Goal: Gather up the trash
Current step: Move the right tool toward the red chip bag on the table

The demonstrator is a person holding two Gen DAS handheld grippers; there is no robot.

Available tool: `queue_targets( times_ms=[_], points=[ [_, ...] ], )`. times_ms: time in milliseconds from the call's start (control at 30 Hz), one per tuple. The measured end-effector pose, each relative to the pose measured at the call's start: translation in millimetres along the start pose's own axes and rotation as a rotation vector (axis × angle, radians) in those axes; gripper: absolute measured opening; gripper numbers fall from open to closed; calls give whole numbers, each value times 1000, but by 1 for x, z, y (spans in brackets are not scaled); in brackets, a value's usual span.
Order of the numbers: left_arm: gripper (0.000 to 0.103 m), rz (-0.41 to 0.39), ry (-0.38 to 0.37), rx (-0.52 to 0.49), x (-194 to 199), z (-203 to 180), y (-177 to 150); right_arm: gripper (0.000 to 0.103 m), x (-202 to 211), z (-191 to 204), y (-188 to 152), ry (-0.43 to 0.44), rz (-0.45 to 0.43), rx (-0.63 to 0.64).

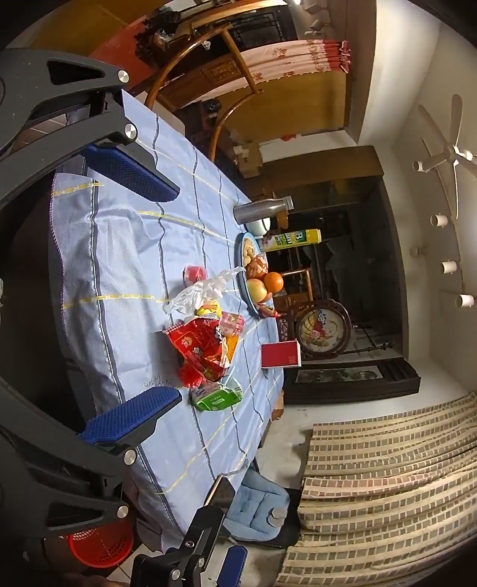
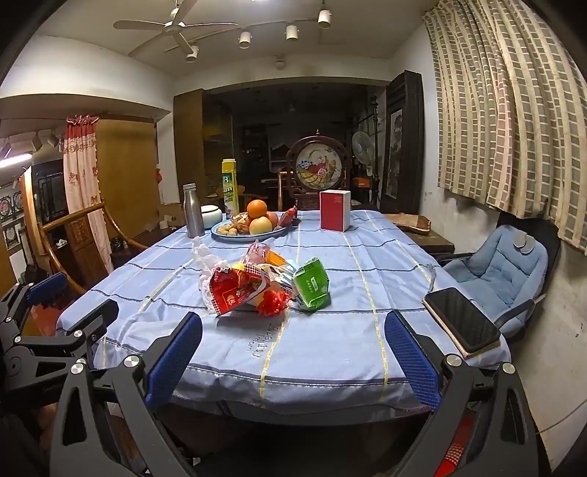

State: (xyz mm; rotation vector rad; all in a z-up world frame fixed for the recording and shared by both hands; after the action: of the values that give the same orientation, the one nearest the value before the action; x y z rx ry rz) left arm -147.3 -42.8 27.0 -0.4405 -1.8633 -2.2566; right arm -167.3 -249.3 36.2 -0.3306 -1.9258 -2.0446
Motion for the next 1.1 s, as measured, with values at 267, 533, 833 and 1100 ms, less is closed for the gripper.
queue_targets(
  times_ms=[267, 533, 833, 1100],
  points=[
    [97, 10, 3, 2, 1, -1, 0, 97, -1, 2, 0, -4, 2, -2],
    [97, 15, 2, 3, 2, -1, -2, 97, -1, 3, -1, -3, 1, 0],
    [97, 21, 2, 2, 1, -2, -4, 97, 0, 3, -1, 0, 3, 0],
    [97, 21, 1, 2, 1, -2, -5, 97, 1, 8, -1, 1, 3, 3]
  ],
)
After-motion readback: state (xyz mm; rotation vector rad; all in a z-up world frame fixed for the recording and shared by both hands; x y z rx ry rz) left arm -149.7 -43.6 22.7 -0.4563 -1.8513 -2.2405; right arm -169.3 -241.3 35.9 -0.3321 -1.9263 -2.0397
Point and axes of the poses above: each gripper's, at about its wrist camera, not at the fingertips, and x roughly against the way its jaws point, z to its left, y to its top, the point moved 5 cm from there along -x, roughly the way its jaws point, and after that the axes turned 3 degrees about y, right-handed, at the moved point
